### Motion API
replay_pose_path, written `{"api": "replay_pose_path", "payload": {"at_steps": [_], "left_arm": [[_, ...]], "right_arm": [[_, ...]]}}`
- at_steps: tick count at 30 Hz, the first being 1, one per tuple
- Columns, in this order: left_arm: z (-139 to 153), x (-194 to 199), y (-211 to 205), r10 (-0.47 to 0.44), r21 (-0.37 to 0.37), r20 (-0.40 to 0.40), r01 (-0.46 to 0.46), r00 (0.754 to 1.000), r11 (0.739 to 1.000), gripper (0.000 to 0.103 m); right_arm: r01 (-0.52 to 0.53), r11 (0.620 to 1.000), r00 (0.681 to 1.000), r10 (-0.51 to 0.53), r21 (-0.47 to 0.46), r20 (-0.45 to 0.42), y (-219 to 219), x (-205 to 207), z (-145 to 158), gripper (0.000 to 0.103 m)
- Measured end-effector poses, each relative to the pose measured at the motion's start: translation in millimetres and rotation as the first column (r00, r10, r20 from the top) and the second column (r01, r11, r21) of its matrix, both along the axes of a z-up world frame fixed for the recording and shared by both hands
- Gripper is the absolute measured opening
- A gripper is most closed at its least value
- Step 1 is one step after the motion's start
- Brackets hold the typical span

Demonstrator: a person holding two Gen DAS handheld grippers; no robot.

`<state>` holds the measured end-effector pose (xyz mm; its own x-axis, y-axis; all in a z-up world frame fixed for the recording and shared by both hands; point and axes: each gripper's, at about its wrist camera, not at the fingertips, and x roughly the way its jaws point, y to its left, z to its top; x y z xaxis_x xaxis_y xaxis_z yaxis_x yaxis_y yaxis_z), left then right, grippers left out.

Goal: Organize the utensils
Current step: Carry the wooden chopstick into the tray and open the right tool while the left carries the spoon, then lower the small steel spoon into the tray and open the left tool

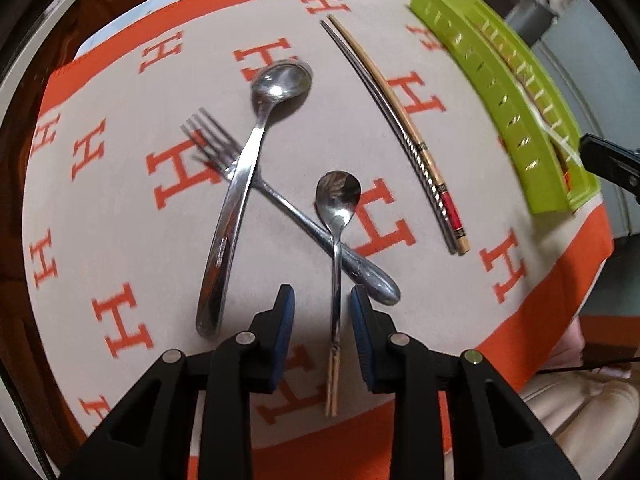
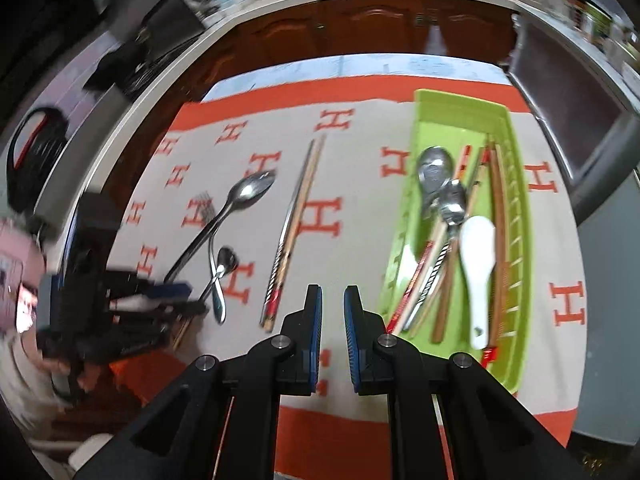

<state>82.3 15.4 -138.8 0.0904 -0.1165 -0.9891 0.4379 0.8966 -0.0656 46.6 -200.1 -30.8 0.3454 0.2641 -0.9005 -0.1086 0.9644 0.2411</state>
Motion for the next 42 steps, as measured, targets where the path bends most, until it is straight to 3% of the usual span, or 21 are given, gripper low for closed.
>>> {"api": "replay_pose_path", "payload": {"at_steps": [6, 9, 11, 17, 21, 26, 35, 38, 42], "left_arm": [[-1.5, 11.1, -21.3, -0.099, 0.098, -0.016, 0.1, 0.995, 0.99, 0.024], [-1.5, 16.5, -29.8, -0.128, 0.09, -0.054, 0.132, 0.99, 0.987, 0.005], [-0.5, 17.7, -33.4, -0.132, 0.091, -0.055, 0.136, 0.99, 0.987, 0.001], [9.6, 18.4, -17.1, -0.007, -0.061, -0.103, 0.001, 0.995, 0.998, 0.001], [27.6, 15.8, -7.3, 0.07, -0.165, -0.127, -0.091, 0.989, 0.982, 0.001], [60.3, 8.2, -21.0, 0.101, -0.274, -0.123, -0.131, 0.987, 0.953, 0.001], [90.1, 33.4, -119.6, 0.089, -0.418, -0.059, -0.106, 0.994, 0.902, 0.001], [77.2, 43.3, -158.8, 0.086, -0.434, -0.057, -0.102, 0.995, 0.895, 0.001], [60.2, 51.3, -182.0, 0.091, -0.423, -0.063, -0.109, 0.994, 0.899, 0.002]], "right_arm": [[-0.04, 0.999, 0.999, 0.04, 0.028, -0.015, 12.1, -12.6, -10.4, 0.012], [-0.039, 0.998, 0.999, 0.04, 0.045, -0.023, 8.4, -14.5, -17.2, 0.012], [-0.026, 0.998, 0.999, 0.028, 0.057, -0.032, 2.9, -15.3, -23.2, 0.012], [0.02, 0.994, 0.999, -0.014, 0.109, -0.052, -16.4, -19.7, -36.0, 0.012], [0.047, 0.99, 0.998, -0.041, 0.132, -0.048, -29.3, -22.0, -37.3, 0.012], [0.085, 0.986, 0.996, -0.081, 0.146, -0.032, -43.9, -26.5, -32.2, 0.012], [0.261, 0.959, 0.965, -0.262, 0.105, -0.012, -100.4, -32.5, -21.3, 0.012], [0.312, 0.946, 0.95, -0.313, 0.092, 0.0, -120.4, -37.7, -18.7, 0.012], [0.369, 0.926, 0.929, -0.371, 0.083, 0.007, -140.9, -45.6, -20.2, 0.024]]}}
